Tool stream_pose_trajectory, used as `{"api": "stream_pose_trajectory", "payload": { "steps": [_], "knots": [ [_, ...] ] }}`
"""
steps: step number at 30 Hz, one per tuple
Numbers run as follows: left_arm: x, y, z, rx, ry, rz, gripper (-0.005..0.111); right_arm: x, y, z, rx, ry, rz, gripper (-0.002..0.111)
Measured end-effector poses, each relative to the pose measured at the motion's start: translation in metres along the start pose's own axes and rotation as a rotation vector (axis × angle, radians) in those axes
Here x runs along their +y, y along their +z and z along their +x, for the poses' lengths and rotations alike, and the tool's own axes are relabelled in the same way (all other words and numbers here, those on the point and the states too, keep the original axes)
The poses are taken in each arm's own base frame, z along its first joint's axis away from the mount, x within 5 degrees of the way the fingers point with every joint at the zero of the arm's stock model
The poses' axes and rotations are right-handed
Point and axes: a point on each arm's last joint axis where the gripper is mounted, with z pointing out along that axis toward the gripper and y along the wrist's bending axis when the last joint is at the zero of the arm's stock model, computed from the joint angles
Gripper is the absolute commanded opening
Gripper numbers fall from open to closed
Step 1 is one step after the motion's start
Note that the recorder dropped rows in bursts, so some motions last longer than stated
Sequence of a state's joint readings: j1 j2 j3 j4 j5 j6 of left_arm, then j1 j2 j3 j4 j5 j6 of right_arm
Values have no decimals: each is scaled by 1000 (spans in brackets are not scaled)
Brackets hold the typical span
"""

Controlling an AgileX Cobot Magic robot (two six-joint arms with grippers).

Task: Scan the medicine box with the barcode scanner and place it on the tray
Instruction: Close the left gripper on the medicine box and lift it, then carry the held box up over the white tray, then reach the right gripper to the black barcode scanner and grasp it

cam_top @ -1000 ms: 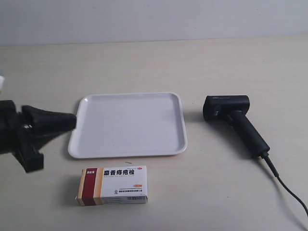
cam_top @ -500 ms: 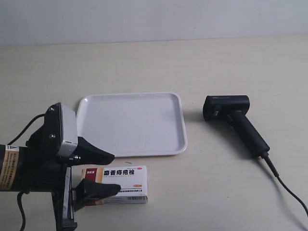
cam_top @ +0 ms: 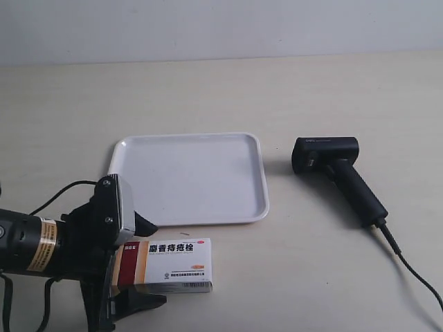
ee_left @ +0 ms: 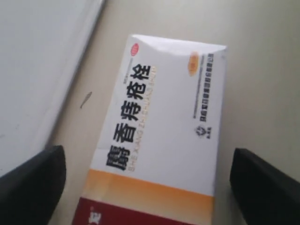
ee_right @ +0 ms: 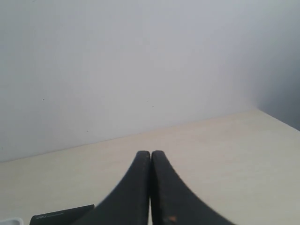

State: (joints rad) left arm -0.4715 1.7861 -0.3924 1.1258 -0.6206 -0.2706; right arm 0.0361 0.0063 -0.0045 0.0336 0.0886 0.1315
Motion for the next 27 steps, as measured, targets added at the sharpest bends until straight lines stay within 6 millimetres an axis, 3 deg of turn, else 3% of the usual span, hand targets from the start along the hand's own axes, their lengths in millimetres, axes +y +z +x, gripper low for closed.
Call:
{"api": "stream_pose_trajectory", "payload": {
  "steps": [6, 11, 17, 22, 27],
  "knots": [
    [4, 4, -1, -7, 0, 2, 1, 0, 0, 0, 0, 2, 0, 0],
    [5, 0, -6, -22, 21, -11, 0, 0, 0, -2, -20, 35, -4, 0],
    [18, -21, -35, -81, 143, -108, 0, 1, 0, -5, -53, 268, -19, 0],
    [52, -36, -55, -120, 164, -200, 0, 2, -1, -10, -81, 273, -24, 0],
    [90, -45, -54, -116, 122, -171, 0, 5, 11, -24, -25, 249, -17, 0]
  ]
}}
